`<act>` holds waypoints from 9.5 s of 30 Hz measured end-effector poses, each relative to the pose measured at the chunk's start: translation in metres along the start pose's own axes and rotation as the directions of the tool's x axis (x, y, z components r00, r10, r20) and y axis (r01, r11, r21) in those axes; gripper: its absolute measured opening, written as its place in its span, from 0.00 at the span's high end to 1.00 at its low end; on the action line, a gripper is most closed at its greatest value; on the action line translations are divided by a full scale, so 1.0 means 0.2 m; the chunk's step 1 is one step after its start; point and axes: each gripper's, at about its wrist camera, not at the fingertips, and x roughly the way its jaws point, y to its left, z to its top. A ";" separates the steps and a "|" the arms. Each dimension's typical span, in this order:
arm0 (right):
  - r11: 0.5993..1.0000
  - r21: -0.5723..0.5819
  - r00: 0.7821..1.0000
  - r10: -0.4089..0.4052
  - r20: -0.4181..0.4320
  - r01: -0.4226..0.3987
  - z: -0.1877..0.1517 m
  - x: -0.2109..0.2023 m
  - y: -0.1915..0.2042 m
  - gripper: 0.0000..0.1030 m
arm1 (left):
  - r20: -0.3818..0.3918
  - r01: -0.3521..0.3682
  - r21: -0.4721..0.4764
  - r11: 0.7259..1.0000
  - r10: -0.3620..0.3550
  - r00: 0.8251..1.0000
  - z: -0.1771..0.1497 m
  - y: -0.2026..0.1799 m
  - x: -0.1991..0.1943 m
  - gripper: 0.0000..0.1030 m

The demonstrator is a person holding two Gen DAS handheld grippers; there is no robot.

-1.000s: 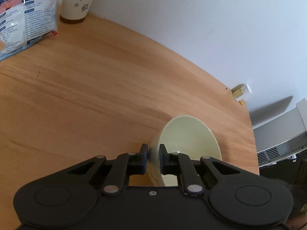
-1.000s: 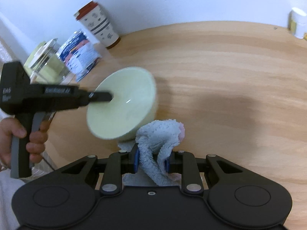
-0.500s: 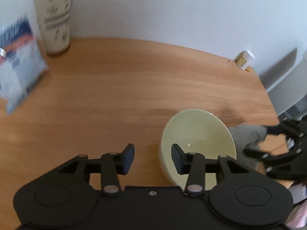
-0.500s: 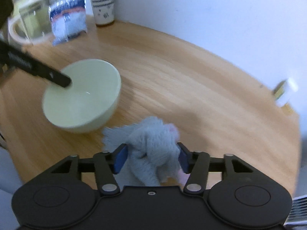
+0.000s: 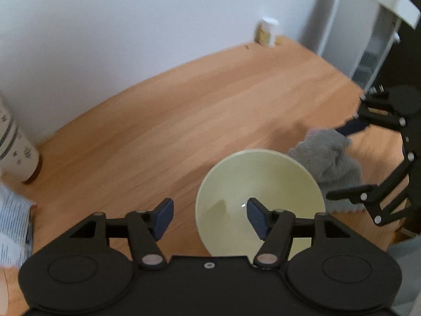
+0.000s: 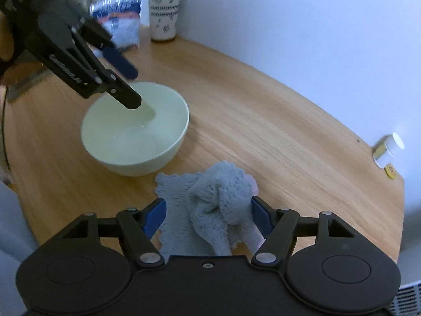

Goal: Clean bowl
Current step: 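Open the right gripper and release the cloth onto the table, then regrasp the cloth on the table with the right gripper, then wipe the cloth over the bowl's outer wall with the right gripper while the left gripper holds the rim, then rub the cloth along the bowl's outer wall with the right gripper, then wipe the cloth across the bowl's base with the right gripper while the left gripper tilts the bowl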

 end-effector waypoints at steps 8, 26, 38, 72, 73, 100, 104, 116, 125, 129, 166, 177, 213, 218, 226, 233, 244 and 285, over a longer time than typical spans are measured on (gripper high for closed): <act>0.990 -0.140 0.994 -0.041 -0.100 0.027 0.06 0.15 0.11 0.28 | -0.045 0.033 0.077 0.996 -0.029 0.999 0.00 -0.05 0.08 0.49; 0.997 -0.051 0.984 0.051 -0.170 -0.061 0.00 0.11 0.07 0.69 | -0.068 0.106 0.071 0.992 -0.102 0.993 0.03 0.02 0.19 0.77; 0.711 0.668 0.964 0.263 0.035 -0.219 -0.14 0.00 -0.44 0.77 | 0.012 0.040 -0.032 0.999 -0.039 0.999 -0.06 -0.03 0.11 0.90; 0.364 0.803 0.751 0.643 0.150 -0.472 0.07 0.44 -0.41 0.73 | 0.166 -0.132 -0.241 0.961 0.175 0.970 -0.28 -0.24 -0.11 0.88; 0.335 0.819 0.750 0.640 0.165 -0.466 0.02 0.43 -0.42 0.73 | 0.161 -0.137 -0.244 0.960 0.179 0.971 -0.29 -0.24 -0.11 0.88; 0.243 0.859 0.737 0.644 0.203 -0.450 0.16 0.45 -0.25 0.72 | 0.152 -0.071 -0.248 0.966 0.111 0.982 -0.31 -0.19 -0.13 0.88; 0.336 0.826 0.752 0.641 0.151 -0.452 0.24 0.43 -0.21 0.72 | 0.154 -0.054 -0.254 0.966 0.095 0.984 -0.32 -0.18 -0.13 0.87; 0.306 0.871 0.789 0.599 0.138 -0.384 -0.01 0.37 -0.32 0.72 | 0.121 -0.047 -0.274 0.961 0.083 0.989 -0.33 -0.15 -0.11 0.86; 0.327 0.872 0.815 0.565 0.129 -0.365 -0.09 0.31 -0.34 0.71 | 0.082 -0.043 -0.323 0.946 0.073 0.994 -0.31 -0.09 -0.08 0.89; 0.414 0.831 0.847 0.518 0.120 -0.371 -0.08 0.23 -0.34 0.71 | 0.064 -0.039 -0.342 0.939 0.065 0.996 -0.30 -0.09 -0.07 0.89; 0.428 0.816 0.883 0.426 0.197 -0.388 -0.22 -0.02 -0.41 0.71 | -0.135 0.136 0.031 0.990 -0.131 0.982 -0.06 -0.03 0.02 0.60; 0.416 0.831 0.891 0.414 0.188 -0.368 -0.27 -0.04 -0.41 0.71 | -0.087 0.147 -0.125 0.981 -0.159 0.984 -0.14 0.01 0.03 0.87; 0.367 0.825 0.778 0.615 0.132 -0.430 0.07 0.36 -0.31 0.71 | -0.102 0.118 -0.521 0.845 -0.200 0.975 -0.34 -0.01 0.06 0.80; 0.318 0.851 0.739 0.664 0.114 -0.418 0.06 0.46 -0.28 0.71 | -0.056 0.117 -0.491 0.863 -0.165 0.985 -0.34 -0.04 0.04 0.84; 0.244 0.872 0.690 0.711 0.136 -0.424 0.01 0.49 -0.31 0.69 | 0.039 0.052 -0.340 0.939 -0.041 0.998 -0.28 -0.21 -0.07 0.88; 0.363 0.816 0.716 0.692 0.088 -0.451 0.10 0.43 -0.29 0.68 | 0.101 -0.029 -0.257 0.966 0.057 0.993 -0.24 -0.34 -0.13 0.87; 0.551 0.663 0.783 0.616 0.087 -0.507 0.31 0.20 -0.27 0.68 | 0.162 -0.043 -0.332 0.942 0.102 0.982 -0.13 -0.36 -0.23 0.84; 0.345 0.813 0.791 0.573 0.214 -0.470 -0.06 0.15 -0.48 0.70 | 0.174 -0.036 -0.377 0.926 0.108 0.979 -0.13 -0.41 -0.24 0.82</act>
